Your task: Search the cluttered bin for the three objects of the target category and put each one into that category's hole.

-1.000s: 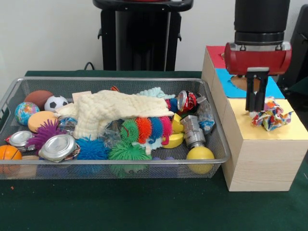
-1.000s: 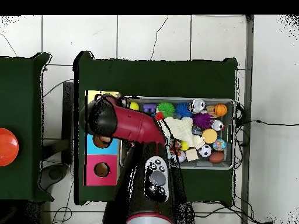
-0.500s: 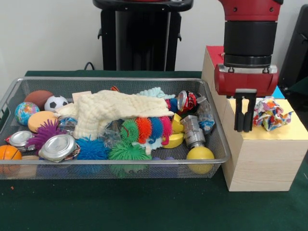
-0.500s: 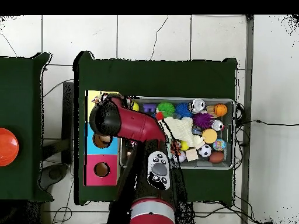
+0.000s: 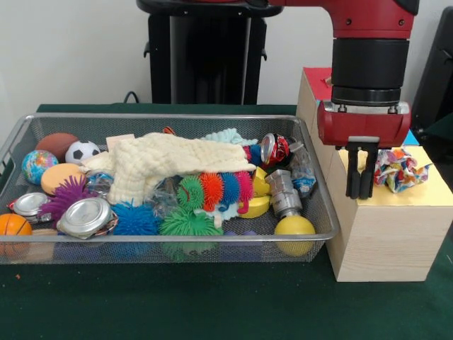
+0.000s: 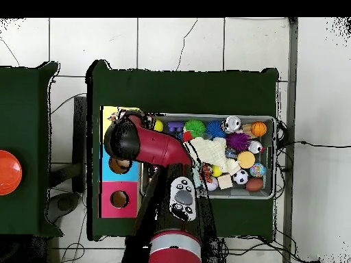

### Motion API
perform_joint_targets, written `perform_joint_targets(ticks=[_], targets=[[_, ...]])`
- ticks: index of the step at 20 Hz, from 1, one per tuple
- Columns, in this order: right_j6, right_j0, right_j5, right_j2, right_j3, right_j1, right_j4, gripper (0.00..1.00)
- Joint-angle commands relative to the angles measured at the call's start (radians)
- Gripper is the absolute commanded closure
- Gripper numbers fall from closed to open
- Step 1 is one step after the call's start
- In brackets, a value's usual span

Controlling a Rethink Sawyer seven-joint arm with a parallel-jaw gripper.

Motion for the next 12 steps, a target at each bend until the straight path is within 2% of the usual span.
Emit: perform_joint_targets(ticks=[1, 5, 7, 12], targets=[[0.237, 0.038, 0.140, 0.014, -0.001, 0.008, 0.044, 1.00], [0.228, 0.049, 0.218, -0.017, -0.008, -0.030, 0.038, 1.00], [0.224, 0.055, 0.266, -0.040, -0.039, -0.041, 0.030, 1.00], [0.229, 0.058, 0.290, -0.037, -0.034, -0.062, 0.030, 1.00]])
